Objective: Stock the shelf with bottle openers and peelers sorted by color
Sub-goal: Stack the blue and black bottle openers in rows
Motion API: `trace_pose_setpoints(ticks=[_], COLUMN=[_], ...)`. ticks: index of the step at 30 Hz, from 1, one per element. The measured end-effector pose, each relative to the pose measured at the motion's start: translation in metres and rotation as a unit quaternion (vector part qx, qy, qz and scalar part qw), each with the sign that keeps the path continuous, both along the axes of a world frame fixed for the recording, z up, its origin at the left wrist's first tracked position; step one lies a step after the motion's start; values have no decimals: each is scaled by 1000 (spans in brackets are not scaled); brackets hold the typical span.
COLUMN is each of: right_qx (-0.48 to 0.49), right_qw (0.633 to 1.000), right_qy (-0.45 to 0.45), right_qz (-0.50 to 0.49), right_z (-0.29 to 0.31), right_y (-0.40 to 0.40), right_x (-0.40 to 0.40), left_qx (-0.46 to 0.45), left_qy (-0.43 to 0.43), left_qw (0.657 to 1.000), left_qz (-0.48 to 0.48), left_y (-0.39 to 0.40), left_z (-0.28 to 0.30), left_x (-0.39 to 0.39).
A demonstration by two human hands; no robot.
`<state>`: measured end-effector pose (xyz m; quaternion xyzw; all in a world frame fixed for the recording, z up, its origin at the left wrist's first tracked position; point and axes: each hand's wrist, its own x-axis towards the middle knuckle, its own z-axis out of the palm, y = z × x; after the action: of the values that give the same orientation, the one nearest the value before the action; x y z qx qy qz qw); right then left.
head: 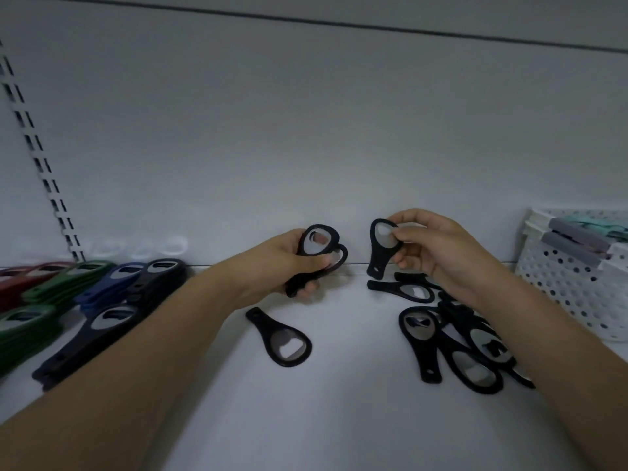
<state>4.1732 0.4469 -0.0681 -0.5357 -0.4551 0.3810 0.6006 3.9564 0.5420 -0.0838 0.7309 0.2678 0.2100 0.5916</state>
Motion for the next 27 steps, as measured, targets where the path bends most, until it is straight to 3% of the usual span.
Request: trace_pose_setpoints(ticks=[9, 13, 15, 18, 22, 24, 26, 27], right_qx=[-21, -7, 3, 27, 93, 93, 6, -68], right_qw=[999, 999, 999, 990, 925, 895, 882, 868], right_qy=[23, 31, -4, -140, -362, -430, -466, -490], right_qz=[20, 44, 48, 3, -71, -78, -72, -41], right_z=[-1, -1, -4, -11, -19, -13, 1, 6], right_y=[-2, -3, -2, 3, 10, 6, -6, -14], right_x=[-7, -10, -15, -21, -22, -18, -6, 1], left_qx=[-61, -156, -230, -298, -200, -124, 34, 125], left_qy=[-11, -49, -72, -104, -53, 3, 98, 161], left_qw=[998, 986, 970, 948, 978, 992, 995, 979], left_qz=[-25, -4, -27, -47, -29, -15, -8, -22], left_y=[-8, -15, -18, -19, -16, -11, -4, -3], left_z=[-4, -5, -5, -6, -10, -7, 2, 9], left_x=[9, 14, 15, 18, 19, 15, 4, -3])
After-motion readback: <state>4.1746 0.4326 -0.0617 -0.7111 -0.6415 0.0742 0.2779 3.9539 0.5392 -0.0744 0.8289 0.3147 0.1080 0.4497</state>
